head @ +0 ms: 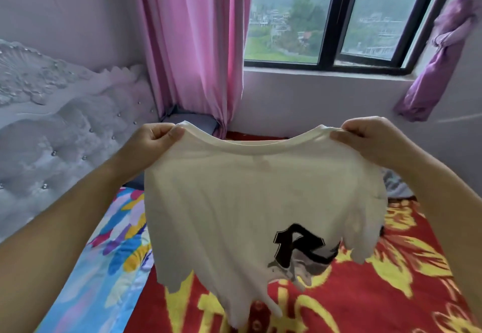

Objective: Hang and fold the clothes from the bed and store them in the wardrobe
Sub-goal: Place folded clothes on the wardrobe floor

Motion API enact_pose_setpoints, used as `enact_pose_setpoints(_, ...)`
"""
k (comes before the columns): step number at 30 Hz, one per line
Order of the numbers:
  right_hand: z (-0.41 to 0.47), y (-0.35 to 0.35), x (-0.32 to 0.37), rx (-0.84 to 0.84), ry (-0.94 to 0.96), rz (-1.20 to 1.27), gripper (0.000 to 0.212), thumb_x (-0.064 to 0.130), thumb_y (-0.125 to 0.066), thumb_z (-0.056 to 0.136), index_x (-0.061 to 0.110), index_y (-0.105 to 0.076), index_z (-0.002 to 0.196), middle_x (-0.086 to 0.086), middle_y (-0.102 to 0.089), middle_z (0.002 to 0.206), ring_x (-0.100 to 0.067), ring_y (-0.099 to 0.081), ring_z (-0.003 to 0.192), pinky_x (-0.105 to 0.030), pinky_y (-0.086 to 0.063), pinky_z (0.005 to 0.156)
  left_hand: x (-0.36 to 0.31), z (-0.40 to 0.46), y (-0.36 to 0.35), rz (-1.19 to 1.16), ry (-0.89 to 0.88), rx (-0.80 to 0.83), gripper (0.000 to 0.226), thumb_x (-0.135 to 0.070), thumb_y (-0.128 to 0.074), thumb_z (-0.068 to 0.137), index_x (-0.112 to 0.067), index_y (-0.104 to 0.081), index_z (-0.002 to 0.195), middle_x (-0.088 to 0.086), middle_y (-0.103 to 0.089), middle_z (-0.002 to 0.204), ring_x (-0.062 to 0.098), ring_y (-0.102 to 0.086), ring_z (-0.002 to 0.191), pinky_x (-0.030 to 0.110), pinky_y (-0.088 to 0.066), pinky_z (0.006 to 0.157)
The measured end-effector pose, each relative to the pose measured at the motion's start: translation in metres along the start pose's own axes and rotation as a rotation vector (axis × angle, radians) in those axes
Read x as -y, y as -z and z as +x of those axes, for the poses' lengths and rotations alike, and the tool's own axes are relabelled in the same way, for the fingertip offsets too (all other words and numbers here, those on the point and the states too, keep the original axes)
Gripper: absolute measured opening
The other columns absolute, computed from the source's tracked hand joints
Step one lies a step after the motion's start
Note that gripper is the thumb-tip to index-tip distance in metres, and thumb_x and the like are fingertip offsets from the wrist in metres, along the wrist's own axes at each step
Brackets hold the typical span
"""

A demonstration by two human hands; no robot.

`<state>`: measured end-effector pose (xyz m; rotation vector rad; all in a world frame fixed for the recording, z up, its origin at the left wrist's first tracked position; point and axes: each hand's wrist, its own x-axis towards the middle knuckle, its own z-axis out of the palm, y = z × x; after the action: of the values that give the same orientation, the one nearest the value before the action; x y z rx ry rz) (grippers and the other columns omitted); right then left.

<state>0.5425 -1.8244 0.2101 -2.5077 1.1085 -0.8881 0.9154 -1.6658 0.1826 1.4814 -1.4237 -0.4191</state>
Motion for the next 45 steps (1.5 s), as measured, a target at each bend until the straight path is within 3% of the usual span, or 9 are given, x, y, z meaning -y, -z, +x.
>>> enact_pose_setpoints(11,-0.001,-0.036,0.043,-0.008,-0.475,0.54,0.032,0.027,-0.052,0.1,0.01,-0.063,0.075,-0.003,-0.058,0.07,-0.01,-0.052,0.056,-0.023,-0.041,0.052,-0.02,0.011,-0.042,-0.323,0.325,-0.013,0.03,-0.014,-0.046,0.102,-0.011,-0.067,0.08,0.008,-0.065,0.081,0.018,-0.057,0.074,0.023,-0.048,0.06)
enact_pose_setpoints(15,0.007,-0.09,0.099,-0.055,-0.335,0.595,0.032,0.024,-0.047,0.102,-0.003,-0.058,0.087,-0.01,-0.049,0.071,-0.021,-0.043,0.063,-0.034,-0.034,0.058,-0.052,-0.004,-0.095,-0.55,0.371,0.225,0.023,-0.011,-0.04,0.103,-0.009,-0.055,0.086,0.002,-0.057,0.069,0.007,-0.056,0.051,0.015,-0.044,0.045)
enact_pose_setpoints(20,0.002,-0.099,0.129,0.077,-0.078,0.384,0.008,0.037,-0.054,0.096,0.033,-0.058,0.101,0.01,-0.058,0.081,0.003,-0.05,0.062,-0.013,-0.038,0.059,-0.064,-0.005,-0.102,-0.584,0.358,0.142,0.016,-0.019,-0.042,0.104,-0.008,-0.049,0.094,0.009,-0.068,0.074,0.014,-0.069,0.056,0.026,-0.055,0.047)
enact_pose_setpoints(24,-0.003,-0.09,0.13,0.277,0.017,0.237,0.058,0.023,-0.067,0.089,0.031,-0.04,0.14,-0.004,-0.059,0.121,-0.019,-0.061,0.102,-0.032,-0.051,0.086,-0.062,0.002,-0.085,-0.627,0.344,0.147,0.019,-0.014,-0.042,0.103,-0.003,-0.053,0.113,0.02,-0.071,0.095,0.021,-0.072,0.071,0.029,-0.06,0.063)
enact_pose_setpoints(27,-0.001,-0.089,0.13,0.185,0.027,0.26,0.057,0.001,-0.051,0.094,0.023,-0.037,0.145,-0.01,-0.061,0.121,-0.024,-0.062,0.104,-0.034,-0.051,0.09,-0.062,0.003,-0.079,-0.535,0.172,0.165,0.023,-0.012,-0.05,0.1,-0.004,-0.054,0.121,0.016,-0.071,0.1,0.018,-0.072,0.083,0.027,-0.059,0.073)
enact_pose_setpoints(31,0.005,-0.078,0.13,0.055,0.004,0.445,0.046,-0.011,-0.04,0.095,0.017,-0.059,0.126,0.008,-0.065,0.102,0.013,-0.058,0.081,-0.007,-0.043,0.073,-0.053,0.007,-0.073,0.283,-0.485,-0.193,0.065,-0.022,-0.074,0.084,-0.005,-0.044,0.139,0.013,-0.053,0.128,0.007,-0.047,0.117,0.026,-0.035,0.104)
enact_pose_setpoints(34,0.003,-0.068,0.134,0.098,0.096,0.502,0.048,-0.009,-0.042,0.096,0.029,-0.061,0.119,0.014,-0.066,0.108,0.002,-0.062,0.098,-0.017,-0.05,0.084,-0.055,0.028,-0.056,0.206,-0.43,-0.042,0.074,-0.02,-0.08,0.078,-0.008,-0.042,0.141,0.009,-0.054,0.128,0.016,-0.054,0.117,0.039,-0.039,0.109)
enact_pose_setpoints(37,0.005,-0.069,0.131,0.097,0.08,0.558,0.046,-0.003,-0.043,0.096,0.033,-0.055,0.123,-0.002,-0.066,0.106,-0.024,-0.061,0.095,-0.034,-0.052,0.08,-0.057,0.043,-0.047,-0.019,-0.304,0.225,0.013,-0.013,-0.065,0.091,-0.011,-0.069,0.103,-0.006,-0.066,0.089,-0.008,-0.058,0.077,0.013,-0.047,0.078)
enact_pose_setpoints(45,-0.053,-0.14,0.077,0.163,-0.279,0.488,0.031,0.004,-0.054,0.089,0.018,-0.051,0.116,-0.003,-0.064,0.097,-0.016,-0.063,0.087,-0.036,-0.053,0.076,-0.063,0.07,-0.045,0.111,-0.412,0.237,0.022,-0.014,-0.052,0.099,-0.001,-0.066,0.086,-0.007,-0.057,0.078,-0.007,-0.051,0.073,0.004,-0.037,0.073)
